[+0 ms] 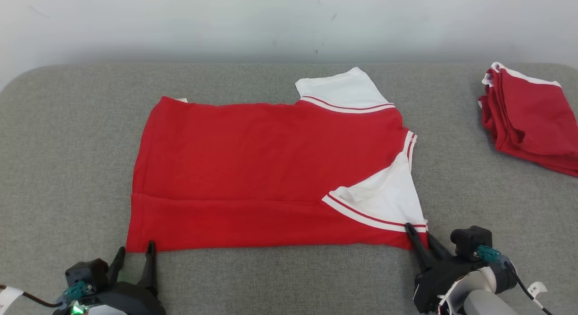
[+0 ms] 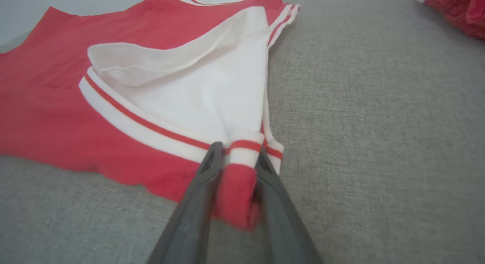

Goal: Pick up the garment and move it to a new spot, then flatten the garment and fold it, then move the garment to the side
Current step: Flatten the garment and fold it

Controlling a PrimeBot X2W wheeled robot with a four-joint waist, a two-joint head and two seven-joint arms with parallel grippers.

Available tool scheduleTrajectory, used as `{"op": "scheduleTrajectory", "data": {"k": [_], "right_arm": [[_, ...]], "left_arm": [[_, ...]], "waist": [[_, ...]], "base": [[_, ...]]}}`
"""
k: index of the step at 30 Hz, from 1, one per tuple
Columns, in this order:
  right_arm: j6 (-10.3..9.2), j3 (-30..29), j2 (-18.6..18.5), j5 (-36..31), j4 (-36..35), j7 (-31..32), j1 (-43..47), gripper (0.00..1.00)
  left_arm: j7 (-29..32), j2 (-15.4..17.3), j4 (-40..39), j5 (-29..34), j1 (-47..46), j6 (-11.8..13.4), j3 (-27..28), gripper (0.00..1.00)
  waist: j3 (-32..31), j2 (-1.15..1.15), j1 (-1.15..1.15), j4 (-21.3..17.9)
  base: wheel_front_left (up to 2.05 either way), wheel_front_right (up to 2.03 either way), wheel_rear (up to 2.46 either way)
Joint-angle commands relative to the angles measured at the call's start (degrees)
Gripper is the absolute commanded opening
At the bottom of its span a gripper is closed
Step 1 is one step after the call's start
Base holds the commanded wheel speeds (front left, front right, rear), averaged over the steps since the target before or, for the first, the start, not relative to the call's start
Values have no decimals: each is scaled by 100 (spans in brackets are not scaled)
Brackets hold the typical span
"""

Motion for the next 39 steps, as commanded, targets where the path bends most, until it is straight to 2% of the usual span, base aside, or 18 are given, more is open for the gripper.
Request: {"op": "scheduleTrajectory", "data": {"k": [1,2,3,7,11,20,29,36,37,38,39], "right_arm": [[-12,31,37,-19,89,15,13,0],[-12,19,38,-11,127,9,24,0],[-12,11,36,-1,157,-6,45,0],[-13,-108,16,86,226,-75,194,0],[-13,-261,-14,169,120,-151,418,0],[-13,-754,-144,210,-794,-204,1598,0],[-13,-1276,26,-73,-2102,423,2953,0],[-13,-1602,300,-294,-2507,789,3312,0],[-13,-1628,334,-331,-2540,829,3329,0],[-13,-1652,364,-365,-2569,854,3342,21],[-13,-1683,389,-400,-2597,866,3343,76]], "left_arm": [[-13,-64,100,-46,-26,-42,-24,32],[-12,-69,146,-46,-52,-46,-22,8],[-12,-64,158,-29,-78,-48,-6,0],[-12,-43,137,27,18,-24,-19,0],[-14,40,-253,77,292,-25,-1,0],[-14,13,-1079,150,1324,-24,-27,0],[-15,21,-1546,73,2024,104,60,0],[-15,13,-1527,-5,2117,148,104,0],[-15,16,-1502,0,2106,161,104,12],[-15,37,-1513,45,2081,177,109,42],[-15,39,-1542,65,2072,188,126,100]], "waist": [[-19,-1,0,0],[-38,-1,0,-5],[-55,-1,0,-10],[-168,-1,0,4],[-320,-1,0,36],[-685,-1,0,204],[-742,-1,0,265],[-726,-1,0,217],[-728,-1,0,214],[-729,-1,0,215],[-731,-1,0,221]], "base": [[0,0,0],[0,0,0],[0,0,0],[0,0,0],[0,0,0],[0,0,0],[0,0,0],[0,0,0],[0,0,0],[0,0,0],[0,0,0]]}}
